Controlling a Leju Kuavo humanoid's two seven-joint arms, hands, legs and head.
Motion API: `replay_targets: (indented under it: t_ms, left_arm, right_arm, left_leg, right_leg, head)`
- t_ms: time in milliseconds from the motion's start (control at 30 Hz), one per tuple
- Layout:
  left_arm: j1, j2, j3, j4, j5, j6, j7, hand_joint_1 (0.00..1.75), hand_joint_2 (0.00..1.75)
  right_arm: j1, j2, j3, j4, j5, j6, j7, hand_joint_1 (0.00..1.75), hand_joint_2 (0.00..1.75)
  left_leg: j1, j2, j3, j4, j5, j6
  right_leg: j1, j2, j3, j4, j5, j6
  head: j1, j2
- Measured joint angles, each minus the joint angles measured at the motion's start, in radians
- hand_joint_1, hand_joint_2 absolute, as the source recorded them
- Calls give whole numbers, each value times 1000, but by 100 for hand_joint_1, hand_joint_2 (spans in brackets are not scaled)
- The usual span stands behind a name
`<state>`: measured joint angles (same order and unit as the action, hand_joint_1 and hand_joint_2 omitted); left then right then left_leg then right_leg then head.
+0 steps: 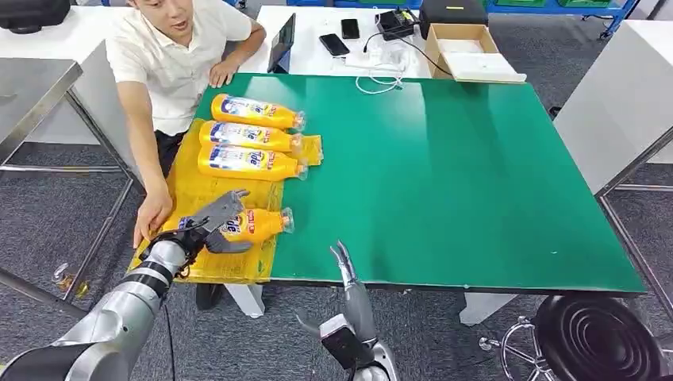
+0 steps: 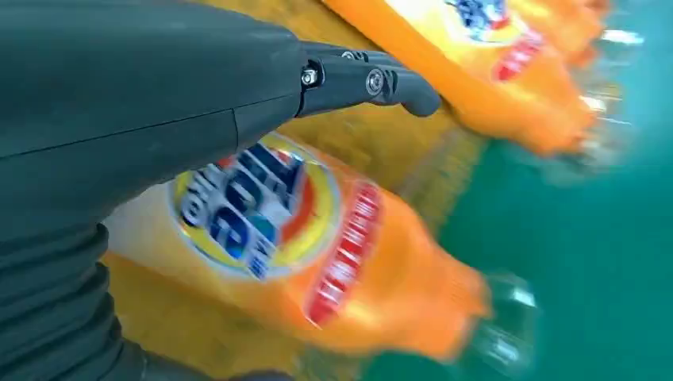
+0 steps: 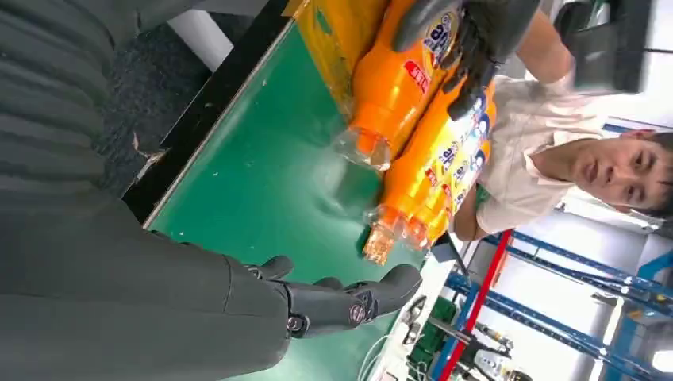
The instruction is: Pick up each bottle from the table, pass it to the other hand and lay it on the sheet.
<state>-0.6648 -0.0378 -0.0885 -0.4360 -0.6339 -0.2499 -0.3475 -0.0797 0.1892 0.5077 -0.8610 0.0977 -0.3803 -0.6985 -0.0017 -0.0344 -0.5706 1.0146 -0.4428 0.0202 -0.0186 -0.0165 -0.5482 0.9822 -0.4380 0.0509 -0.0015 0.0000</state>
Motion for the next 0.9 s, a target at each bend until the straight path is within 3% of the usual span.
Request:
replay_targets:
  t_ms: [100,333,367,467,600,733,900]
  left_arm:
    - [6,0,3,-8,29,-26,-18,0,0]
    - [26,2,14,-26,87,-50,-56,0,0]
    - [33,2,14,-32,101,-58,-66,0,175]
    - [58,0,14,-59,150,-57,-99,0,175]
    - [120,-21,6,-146,210,68,-174,0,175]
    - [170,-38,-9,-214,227,119,-198,0,175]
    - [327,-103,-32,-439,334,415,-269,0,175]
  right_arm:
    - [-5,0,0,6,1,-1,0,0,175]
    - [-10,0,0,19,4,-10,0,0,175]
    - [-10,0,0,21,5,-12,0,0,175]
    - [-11,0,-1,25,6,-18,0,0,175]
    - [-8,-1,-2,28,5,-33,0,0,175]
    - [-6,-3,-4,28,5,-38,0,0,175]
    - [27,-5,-9,-9,-26,-47,-2,0,175]
  left_leg:
    - [0,0,-1,0,0,0]
    - [0,0,-2,0,-1,0]
    - [0,0,-2,0,-2,-1]
    - [0,2,-2,0,-2,-1]
    - [0,5,-6,0,-3,0]
    - [0,6,-11,1,-2,1]
    - [0,13,-19,2,-2,1]
  right_leg:
    - [0,0,8,0,0,1]
    - [0,0,7,0,-1,1]
    - [0,0,6,0,-1,1]
    - [0,1,2,0,-1,1]
    - [0,3,-8,0,0,1]
    - [0,4,-4,0,2,1]
    - [0,11,-14,1,3,-1]
  head:
    - [0,0]
    - [0,0]
    - [0,0]
    - [0,0]
    - [0,0]
    - [0,0]
    - [0,0]
